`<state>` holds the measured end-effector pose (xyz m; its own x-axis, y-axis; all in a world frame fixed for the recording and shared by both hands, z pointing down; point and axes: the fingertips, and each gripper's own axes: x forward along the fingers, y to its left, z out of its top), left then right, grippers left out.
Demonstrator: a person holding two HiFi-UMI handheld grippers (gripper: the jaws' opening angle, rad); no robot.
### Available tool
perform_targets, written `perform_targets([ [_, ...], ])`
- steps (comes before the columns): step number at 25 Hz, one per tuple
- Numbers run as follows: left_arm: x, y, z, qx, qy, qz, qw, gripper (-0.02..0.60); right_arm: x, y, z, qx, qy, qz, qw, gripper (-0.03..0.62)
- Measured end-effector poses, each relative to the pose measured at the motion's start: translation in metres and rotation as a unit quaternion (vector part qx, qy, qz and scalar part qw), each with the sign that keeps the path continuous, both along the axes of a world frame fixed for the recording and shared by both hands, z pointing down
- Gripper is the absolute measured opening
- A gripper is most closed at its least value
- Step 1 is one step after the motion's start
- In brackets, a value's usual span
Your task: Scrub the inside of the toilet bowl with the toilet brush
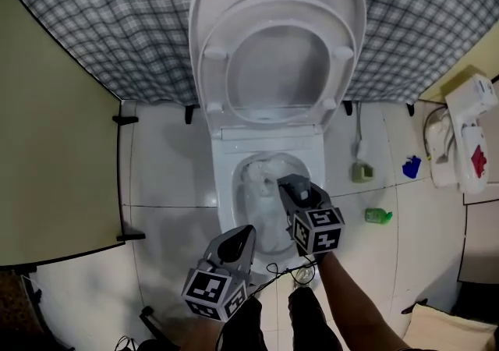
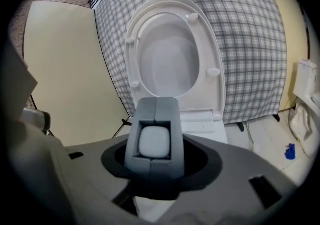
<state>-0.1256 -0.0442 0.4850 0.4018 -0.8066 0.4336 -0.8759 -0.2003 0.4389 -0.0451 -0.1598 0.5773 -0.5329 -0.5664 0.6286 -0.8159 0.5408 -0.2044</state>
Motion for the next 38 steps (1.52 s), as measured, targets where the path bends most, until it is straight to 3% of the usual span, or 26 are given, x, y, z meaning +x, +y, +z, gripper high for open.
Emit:
perform_targets([
  [6,-0.014,-0.004,0.011,-0.007,0.005,-0.006,0.9999,-0.012,-0.032,-0.003,0.015,-0.018,-0.019,-0.02,0.999,0.224],
  [18,-0.03,0.004,0.014,-0.013,-0.003,-0.033,0.9994,-0.012,-0.044,0.073,0.016,-0.049,-0.01,-0.176,0.983,0.224],
  [30,-0.007,0.049,0.02,-0.026,-0.014,-0.037,0.9989,-0.012,-0.002,0.161,0.01,-0.073,0.007,-0.243,0.967,0.224],
  [38,0.019,0.078,0.023,-0.035,-0.007,-0.03,0.9989,-0.012,0.04,0.191,0.002,-0.071,0.033,-0.269,0.96,0.224],
])
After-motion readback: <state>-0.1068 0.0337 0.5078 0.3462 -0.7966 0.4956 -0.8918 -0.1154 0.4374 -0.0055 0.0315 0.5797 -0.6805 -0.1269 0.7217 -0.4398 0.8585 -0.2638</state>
